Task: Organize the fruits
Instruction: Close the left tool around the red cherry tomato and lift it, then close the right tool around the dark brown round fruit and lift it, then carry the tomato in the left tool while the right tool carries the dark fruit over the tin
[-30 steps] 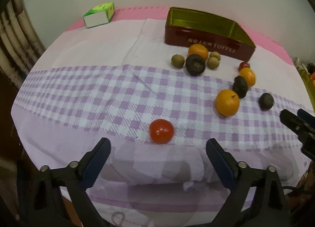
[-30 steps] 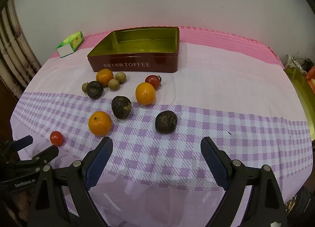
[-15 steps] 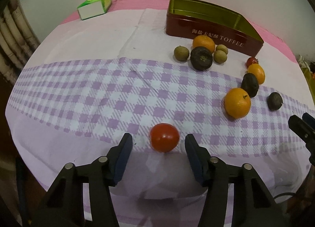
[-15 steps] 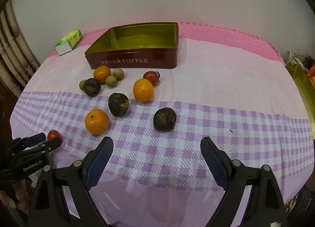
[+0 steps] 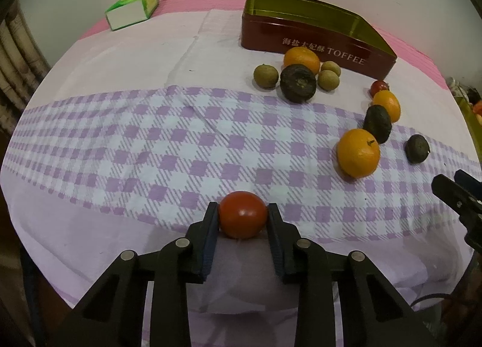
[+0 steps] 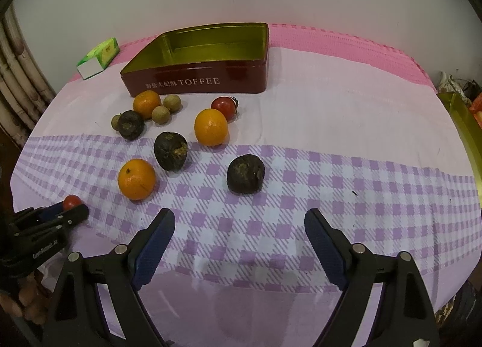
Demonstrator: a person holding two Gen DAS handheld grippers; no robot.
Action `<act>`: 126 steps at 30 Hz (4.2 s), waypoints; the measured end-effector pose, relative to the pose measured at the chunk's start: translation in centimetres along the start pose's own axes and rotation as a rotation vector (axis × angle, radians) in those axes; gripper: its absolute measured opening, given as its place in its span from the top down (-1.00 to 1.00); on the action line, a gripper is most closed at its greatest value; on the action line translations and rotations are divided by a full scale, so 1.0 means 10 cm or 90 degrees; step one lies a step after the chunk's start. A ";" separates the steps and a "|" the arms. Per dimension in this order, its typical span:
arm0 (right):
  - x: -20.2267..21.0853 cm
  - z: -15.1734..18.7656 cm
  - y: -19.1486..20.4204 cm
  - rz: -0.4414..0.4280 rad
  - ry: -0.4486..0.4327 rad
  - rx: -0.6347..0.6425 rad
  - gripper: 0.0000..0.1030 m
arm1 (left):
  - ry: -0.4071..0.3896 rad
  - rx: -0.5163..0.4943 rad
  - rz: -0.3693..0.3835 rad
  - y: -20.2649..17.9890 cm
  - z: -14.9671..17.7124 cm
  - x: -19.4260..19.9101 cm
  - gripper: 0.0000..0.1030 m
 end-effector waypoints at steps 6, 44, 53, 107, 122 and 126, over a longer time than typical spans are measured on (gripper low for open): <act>-0.05 0.01 0.01 0.003 0.010 0.003 -0.62 | -0.007 -0.012 0.012 -0.03 0.02 0.00 0.37; -0.63 -0.34 -0.03 0.021 0.064 0.060 0.25 | -0.012 -0.014 0.032 -0.12 -0.26 -0.09 0.37; -0.65 -0.35 -0.01 0.016 0.063 0.066 0.26 | -0.011 -0.013 0.027 -0.14 -0.37 -0.13 0.37; -0.52 -1.62 -0.16 -0.004 -0.030 0.051 0.41 | -0.121 -0.045 0.071 -0.38 -1.96 -0.20 0.37; -1.04 -1.98 0.07 -0.015 0.000 0.074 0.41 | -0.070 -0.073 0.065 -0.67 -2.32 -0.76 0.37; -1.14 -1.95 0.06 -0.016 0.015 0.079 0.41 | -0.058 -0.085 0.062 -0.73 -2.28 -0.85 0.37</act>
Point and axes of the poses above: each gripper's, at about its wrist camera, not at the fingertips, and x roughly against the way its jaws point, y to its left, z to its underside, the point moved 3 cm from there along -x, roughly the way its jaws point, and after that the axes turned 7 degrees about x, right-handed, at the moved point
